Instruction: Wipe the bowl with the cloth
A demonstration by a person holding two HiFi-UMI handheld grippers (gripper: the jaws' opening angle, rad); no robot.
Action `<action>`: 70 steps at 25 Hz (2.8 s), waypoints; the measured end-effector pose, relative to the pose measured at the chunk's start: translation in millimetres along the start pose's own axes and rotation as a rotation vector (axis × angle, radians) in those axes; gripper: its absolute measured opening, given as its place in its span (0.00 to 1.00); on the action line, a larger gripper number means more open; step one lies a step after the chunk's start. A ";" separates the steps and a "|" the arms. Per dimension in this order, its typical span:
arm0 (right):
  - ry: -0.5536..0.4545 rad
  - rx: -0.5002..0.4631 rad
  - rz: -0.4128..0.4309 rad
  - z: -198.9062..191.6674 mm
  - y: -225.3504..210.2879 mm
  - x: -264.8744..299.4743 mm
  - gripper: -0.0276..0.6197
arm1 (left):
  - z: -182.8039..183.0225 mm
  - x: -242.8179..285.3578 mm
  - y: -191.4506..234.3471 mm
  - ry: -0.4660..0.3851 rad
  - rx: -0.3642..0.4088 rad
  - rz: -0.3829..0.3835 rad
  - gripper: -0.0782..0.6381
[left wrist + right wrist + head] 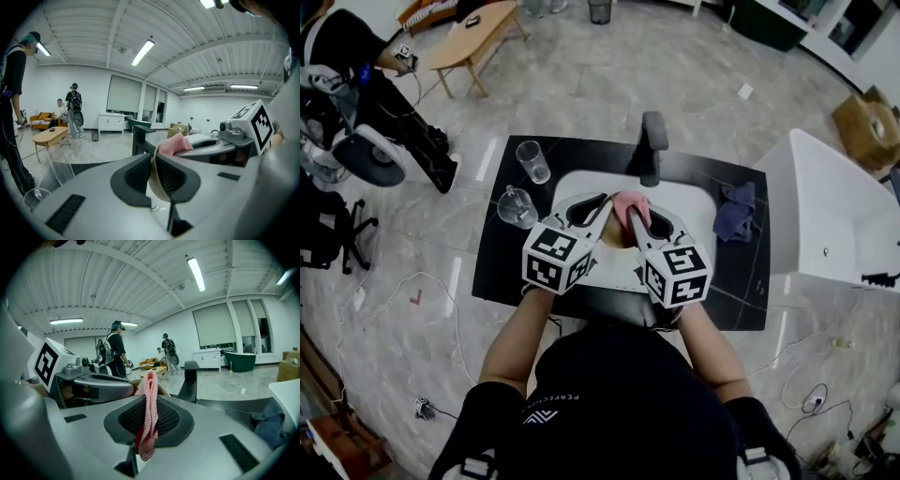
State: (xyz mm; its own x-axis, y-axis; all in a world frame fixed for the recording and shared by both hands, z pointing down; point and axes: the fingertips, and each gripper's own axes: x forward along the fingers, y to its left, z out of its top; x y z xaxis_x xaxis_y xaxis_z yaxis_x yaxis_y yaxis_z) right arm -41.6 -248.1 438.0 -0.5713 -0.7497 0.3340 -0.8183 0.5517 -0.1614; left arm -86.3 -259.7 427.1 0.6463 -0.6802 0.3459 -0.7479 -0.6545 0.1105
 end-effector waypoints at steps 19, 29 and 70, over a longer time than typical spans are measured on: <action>0.017 -0.157 0.081 31.6 24.3 5.7 0.12 | 46.3 -11.0 7.7 -0.087 0.072 0.063 0.15; 0.103 -0.291 0.218 7.5 58.4 0.3 0.12 | 42.9 -11.9 4.5 -0.084 0.084 0.086 0.15; 0.177 -0.527 -0.078 8.5 -2.9 1.7 0.12 | 13.5 1.2 -7.3 -0.080 -0.035 0.031 0.15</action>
State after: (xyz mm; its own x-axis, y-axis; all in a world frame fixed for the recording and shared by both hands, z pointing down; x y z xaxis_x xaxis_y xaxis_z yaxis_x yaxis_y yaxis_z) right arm -40.8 -254.0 431.1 -0.4540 -0.7479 0.4843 -0.6895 0.6391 0.3407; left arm -78.1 -260.2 414.1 0.6317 -0.7251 0.2741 -0.7717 -0.6217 0.1340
